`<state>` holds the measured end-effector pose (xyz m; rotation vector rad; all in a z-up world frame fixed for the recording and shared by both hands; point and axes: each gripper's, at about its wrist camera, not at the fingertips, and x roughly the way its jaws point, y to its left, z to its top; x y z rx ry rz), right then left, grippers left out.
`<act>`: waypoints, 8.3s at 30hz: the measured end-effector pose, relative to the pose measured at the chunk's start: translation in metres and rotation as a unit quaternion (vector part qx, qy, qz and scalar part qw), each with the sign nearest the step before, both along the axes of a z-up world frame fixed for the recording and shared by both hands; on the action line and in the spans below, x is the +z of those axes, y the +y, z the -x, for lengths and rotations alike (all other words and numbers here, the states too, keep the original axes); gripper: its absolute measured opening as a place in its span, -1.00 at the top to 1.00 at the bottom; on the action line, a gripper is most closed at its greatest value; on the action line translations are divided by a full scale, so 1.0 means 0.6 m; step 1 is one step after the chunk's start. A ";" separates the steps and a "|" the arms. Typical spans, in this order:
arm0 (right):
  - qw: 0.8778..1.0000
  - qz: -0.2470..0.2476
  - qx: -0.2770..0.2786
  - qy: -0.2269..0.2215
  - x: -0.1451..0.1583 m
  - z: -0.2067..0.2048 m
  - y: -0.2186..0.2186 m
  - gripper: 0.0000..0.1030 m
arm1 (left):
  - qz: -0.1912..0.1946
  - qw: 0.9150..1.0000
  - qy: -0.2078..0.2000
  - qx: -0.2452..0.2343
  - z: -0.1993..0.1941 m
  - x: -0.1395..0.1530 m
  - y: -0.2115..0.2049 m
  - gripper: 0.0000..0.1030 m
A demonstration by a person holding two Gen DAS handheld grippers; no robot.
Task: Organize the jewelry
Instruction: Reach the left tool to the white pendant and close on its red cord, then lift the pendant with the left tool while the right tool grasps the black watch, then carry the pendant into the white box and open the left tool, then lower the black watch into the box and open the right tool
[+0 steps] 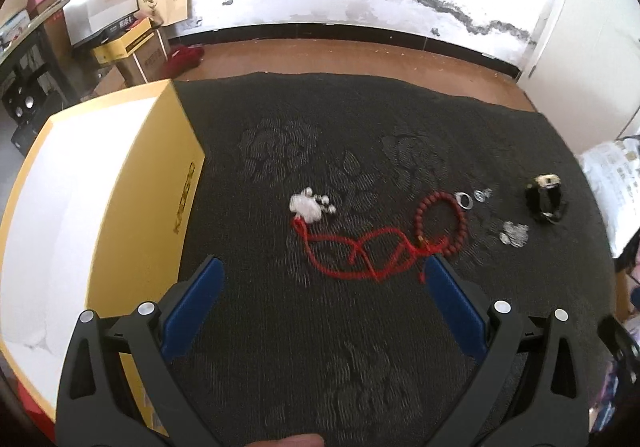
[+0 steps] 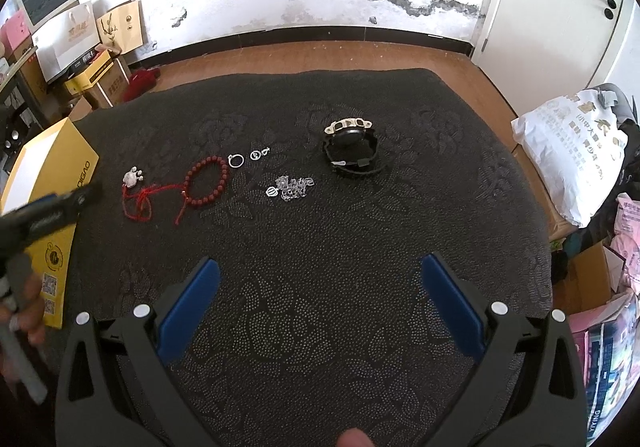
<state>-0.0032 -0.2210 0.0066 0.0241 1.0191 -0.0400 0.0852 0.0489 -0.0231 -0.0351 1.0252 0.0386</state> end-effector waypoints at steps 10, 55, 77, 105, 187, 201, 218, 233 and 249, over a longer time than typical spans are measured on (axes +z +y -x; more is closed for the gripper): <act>1.000 -0.010 0.003 0.009 -0.009 -0.007 -0.004 -0.90 | -0.033 0.999 0.009 -0.007 -0.081 -0.083 -0.001 -0.90; 1.000 -0.013 0.009 -0.001 -0.028 -0.032 0.002 -0.90 | 0.003 0.999 -0.050 -0.019 -0.033 -0.012 0.014 0.93; 1.000 0.027 -0.004 0.013 -0.129 -0.204 -0.068 -0.90 | -0.001 0.993 -0.097 -0.067 0.030 0.091 0.030 0.93; 0.998 -0.033 0.037 -0.033 0.013 -0.227 0.030 -0.21 | 0.016 0.993 -0.111 -0.023 0.054 0.194 0.076 0.93; 0.965 -0.087 0.244 -0.050 0.117 -0.148 0.469 -0.22 | -0.052 0.982 -0.040 0.178 0.187 0.070 0.375 -0.86; 0.937 -0.024 0.349 -0.012 0.051 -0.134 0.700 -0.22 | -0.022 0.977 -0.083 0.195 0.294 0.067 0.368 -0.86; 0.926 0.056 0.363 0.084 -0.059 -0.176 0.827 -0.23 | -0.013 0.972 -0.095 0.213 0.301 0.046 0.411 -0.86; 0.930 0.018 0.365 0.042 -0.011 -0.172 0.806 -0.87 | -0.004 0.971 -0.100 0.216 0.302 0.049 0.414 -0.86; 0.952 -0.017 0.298 -0.068 0.151 -0.077 0.579 -0.87 | -0.001 0.974 -0.122 0.191 0.276 0.076 0.364 -0.86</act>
